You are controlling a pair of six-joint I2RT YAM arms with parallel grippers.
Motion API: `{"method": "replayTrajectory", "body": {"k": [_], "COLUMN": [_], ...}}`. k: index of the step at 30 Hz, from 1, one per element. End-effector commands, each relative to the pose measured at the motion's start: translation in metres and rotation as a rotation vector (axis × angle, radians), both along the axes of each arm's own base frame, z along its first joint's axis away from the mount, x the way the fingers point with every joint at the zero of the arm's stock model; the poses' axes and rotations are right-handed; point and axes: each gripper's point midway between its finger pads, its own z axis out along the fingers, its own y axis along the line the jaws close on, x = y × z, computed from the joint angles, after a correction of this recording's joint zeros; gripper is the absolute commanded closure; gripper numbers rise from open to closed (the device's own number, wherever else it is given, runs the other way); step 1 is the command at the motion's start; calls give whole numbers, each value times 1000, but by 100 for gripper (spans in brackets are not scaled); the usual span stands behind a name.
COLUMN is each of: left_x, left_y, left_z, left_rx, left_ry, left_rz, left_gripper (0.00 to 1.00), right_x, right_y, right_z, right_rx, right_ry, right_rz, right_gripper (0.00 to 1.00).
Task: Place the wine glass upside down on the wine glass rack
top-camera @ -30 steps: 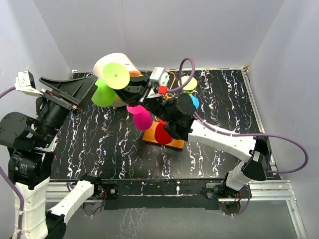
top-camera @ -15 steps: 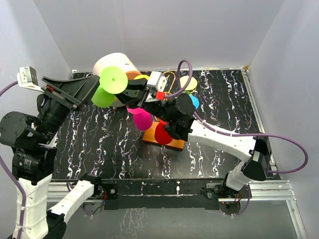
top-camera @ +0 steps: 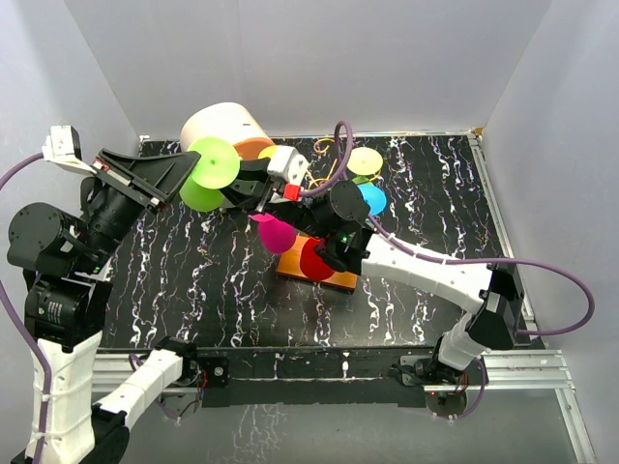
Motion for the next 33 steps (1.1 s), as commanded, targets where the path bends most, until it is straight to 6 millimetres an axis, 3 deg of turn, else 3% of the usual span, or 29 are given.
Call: {"method": "replayTrajectory", "body": {"k": [1, 6, 9, 11, 15, 21, 27, 33], "left_x": [-8, -12, -11, -10, -16, -19, -18, -16], "left_y": [-8, -10, -11, -9, -2, 18, 34, 51], "left_z": [6, 7, 6, 8, 25, 40, 43, 32], "left_rx": [9, 37, 46, 51, 48, 62, 76, 92], "left_ry": [-21, -70, -73, -81, -173, -255, -277, -254], "left_rz": [-61, -73, -74, -64, -18, 109, 214, 314], "left_gripper": [84, 88, 100, 100, 100, 100, 100, 100], "right_x": [-2, -1, -3, -6, -3, -17, -27, -40], "right_y": [-2, 2, -1, -4, -15, -39, -63, -94], "right_z": [14, 16, 18, 21, 25, 27, 25, 17], "right_rx": [21, 12, 29, 45, 89, 110, 115, 111], "right_ry": [-32, -17, -3, 5, 84, 80, 89, 136], "right_rz": [-22, -13, 0, 13, 10, 24, 15, 20], "right_gripper": [100, 100, 99, 91, 59, 33, 22, 21]}}
